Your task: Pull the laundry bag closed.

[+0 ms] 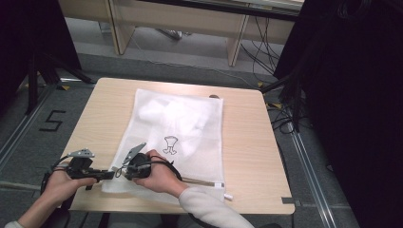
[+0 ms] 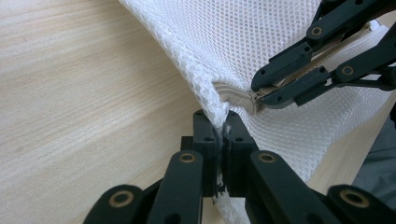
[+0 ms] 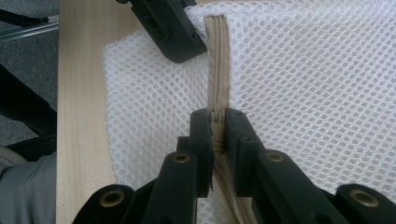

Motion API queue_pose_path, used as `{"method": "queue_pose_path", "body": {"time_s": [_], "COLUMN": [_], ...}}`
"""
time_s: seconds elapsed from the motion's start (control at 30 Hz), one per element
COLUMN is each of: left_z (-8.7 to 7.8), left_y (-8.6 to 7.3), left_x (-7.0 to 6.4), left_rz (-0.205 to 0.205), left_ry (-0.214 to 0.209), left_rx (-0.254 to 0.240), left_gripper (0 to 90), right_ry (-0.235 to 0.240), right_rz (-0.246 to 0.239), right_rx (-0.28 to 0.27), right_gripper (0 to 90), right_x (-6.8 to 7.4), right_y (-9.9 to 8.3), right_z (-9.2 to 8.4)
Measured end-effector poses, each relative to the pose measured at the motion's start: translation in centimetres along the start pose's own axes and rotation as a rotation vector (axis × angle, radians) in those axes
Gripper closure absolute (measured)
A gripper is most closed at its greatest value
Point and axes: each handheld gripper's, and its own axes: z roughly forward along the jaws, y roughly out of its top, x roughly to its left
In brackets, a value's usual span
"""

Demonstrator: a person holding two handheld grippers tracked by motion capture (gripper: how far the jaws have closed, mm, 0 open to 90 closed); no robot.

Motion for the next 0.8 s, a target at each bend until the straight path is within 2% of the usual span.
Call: {"method": "queue_pose_path", "body": {"time_s": [0.03, 0.07, 0.1, 0.23, 0.27, 0.3, 0.43, 0.47, 0.8], "left_z": [0.1, 0.1, 0.0, 0.0, 0.0, 0.1, 0.1, 0.0, 0.0], "left_y": [-0.1, -0.1, -0.1, 0.0, 0.0, -0.1, -0.1, 0.0, 0.0], "left_x": [0.0, 0.0, 0.0, 0.1, 0.0, 0.0, -0.1, -0.1, 0.0], "left_rz": [-0.005, -0.008, -0.013, -0.014, -0.013, -0.014, -0.009, 0.001, 0.005], "left_ry": [0.004, 0.007, 0.013, 0.007, 0.009, 0.012, 0.016, 0.021, 0.021], "left_rx": [-0.023, -0.025, -0.015, -0.007, -0.007, -0.027, -0.025, -0.002, -0.001], "left_gripper": [85.6, 85.6, 85.5, 85.5, 85.5, 85.5, 85.5, 85.5, 85.5], "right_ry": [0.0, 0.003, 0.001, 0.003, 0.001, -0.001, -0.003, -0.003, -0.008], "right_rz": [0.005, 0.01, -0.018, -0.015, 0.001, 0.005, 0.01, 0.011, 0.013], "right_rx": [0.002, 0.004, 0.001, 0.002, 0.003, 0.002, 0.006, 0.004, 0.012], "right_gripper": [82.8, 82.8, 82.8, 82.8, 82.7, 82.7, 82.8, 82.8, 82.8], "right_x": [0.1, 0.1, -0.1, -0.2, -0.1, -0.1, 0.0, 0.0, 0.0], "right_y": [0.0, -0.1, -0.2, -0.4, -0.5, -0.6, -0.6, -0.6, -1.0], "right_z": [-0.1, -0.1, -0.2, -0.3, -0.5, -0.6, -0.7, -0.7, -1.1]}}
